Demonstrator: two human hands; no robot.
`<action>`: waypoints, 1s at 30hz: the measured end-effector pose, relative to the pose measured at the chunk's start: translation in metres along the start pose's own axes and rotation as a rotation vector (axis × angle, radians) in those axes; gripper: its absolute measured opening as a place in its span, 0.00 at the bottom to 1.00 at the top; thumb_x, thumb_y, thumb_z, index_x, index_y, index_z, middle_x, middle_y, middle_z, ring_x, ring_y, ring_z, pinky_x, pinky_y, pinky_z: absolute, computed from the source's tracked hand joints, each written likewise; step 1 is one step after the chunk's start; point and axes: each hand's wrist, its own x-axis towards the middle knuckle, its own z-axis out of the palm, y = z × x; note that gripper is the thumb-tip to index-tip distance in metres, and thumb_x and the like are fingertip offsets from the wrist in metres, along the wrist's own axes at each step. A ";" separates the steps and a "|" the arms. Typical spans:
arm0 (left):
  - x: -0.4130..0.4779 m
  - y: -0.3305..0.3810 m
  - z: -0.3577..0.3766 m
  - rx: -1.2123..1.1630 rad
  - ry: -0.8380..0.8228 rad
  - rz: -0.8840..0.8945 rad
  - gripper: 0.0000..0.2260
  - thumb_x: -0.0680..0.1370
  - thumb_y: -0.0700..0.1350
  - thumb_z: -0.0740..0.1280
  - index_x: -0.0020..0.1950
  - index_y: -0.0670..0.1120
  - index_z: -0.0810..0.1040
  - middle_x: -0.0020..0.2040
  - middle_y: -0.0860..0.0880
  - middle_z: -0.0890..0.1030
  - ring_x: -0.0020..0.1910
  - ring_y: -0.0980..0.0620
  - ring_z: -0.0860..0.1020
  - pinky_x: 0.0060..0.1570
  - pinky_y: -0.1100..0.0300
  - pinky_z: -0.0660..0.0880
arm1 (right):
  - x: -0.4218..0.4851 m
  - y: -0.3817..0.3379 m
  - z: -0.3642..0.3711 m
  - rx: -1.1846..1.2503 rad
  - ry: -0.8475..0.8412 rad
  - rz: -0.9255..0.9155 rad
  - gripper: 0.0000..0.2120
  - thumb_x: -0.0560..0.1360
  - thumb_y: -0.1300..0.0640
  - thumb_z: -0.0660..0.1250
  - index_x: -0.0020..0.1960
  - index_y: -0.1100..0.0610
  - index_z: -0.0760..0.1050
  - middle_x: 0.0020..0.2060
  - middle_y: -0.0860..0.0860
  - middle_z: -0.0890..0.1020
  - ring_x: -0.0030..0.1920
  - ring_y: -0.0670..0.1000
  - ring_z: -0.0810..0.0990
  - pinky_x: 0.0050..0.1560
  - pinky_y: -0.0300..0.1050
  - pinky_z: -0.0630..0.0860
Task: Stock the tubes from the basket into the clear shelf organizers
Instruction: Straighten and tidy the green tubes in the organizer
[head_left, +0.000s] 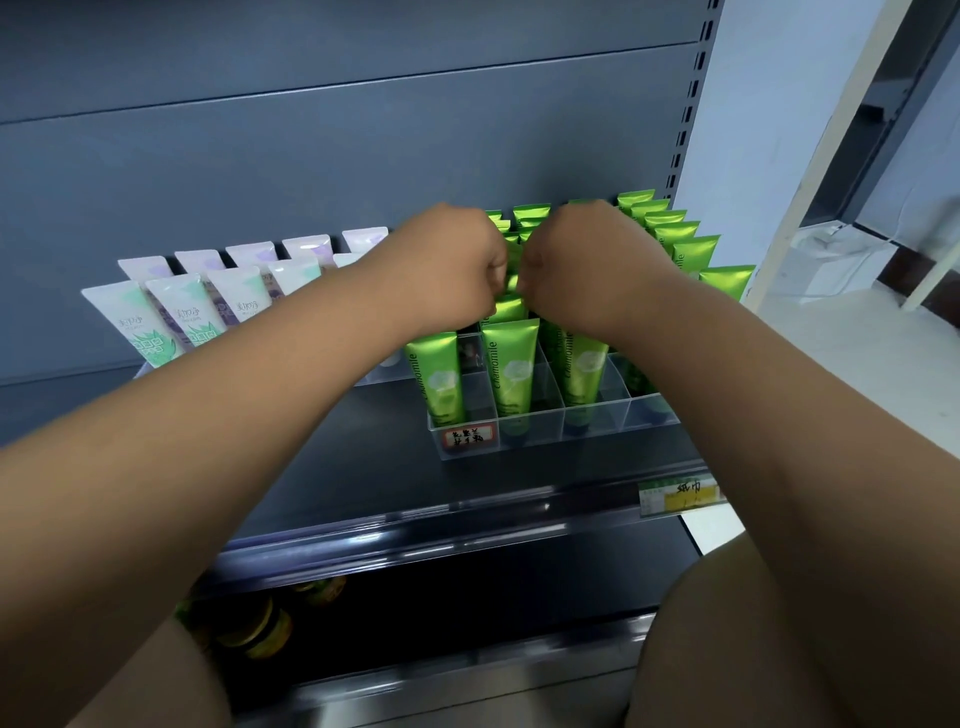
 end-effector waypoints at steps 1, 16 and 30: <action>-0.001 0.000 0.000 -0.014 -0.004 -0.011 0.08 0.72 0.38 0.72 0.43 0.51 0.85 0.42 0.54 0.84 0.46 0.49 0.80 0.49 0.57 0.77 | 0.000 0.000 0.000 0.005 -0.002 0.000 0.07 0.74 0.57 0.65 0.37 0.52 0.75 0.31 0.47 0.68 0.41 0.55 0.74 0.45 0.48 0.79; 0.002 -0.018 -0.018 -0.324 0.060 -0.140 0.02 0.76 0.44 0.74 0.47 0.48 0.87 0.41 0.55 0.84 0.34 0.64 0.77 0.31 0.71 0.70 | -0.006 0.026 -0.025 0.294 0.058 0.047 0.13 0.74 0.63 0.68 0.49 0.48 0.87 0.44 0.44 0.85 0.48 0.45 0.80 0.51 0.38 0.73; 0.027 -0.030 0.002 -0.342 -0.028 -0.100 0.04 0.74 0.43 0.77 0.48 0.47 0.87 0.43 0.51 0.85 0.28 0.67 0.74 0.25 0.74 0.66 | 0.022 0.029 -0.002 0.233 0.071 0.003 0.06 0.73 0.56 0.72 0.47 0.50 0.87 0.44 0.48 0.86 0.49 0.52 0.82 0.52 0.49 0.79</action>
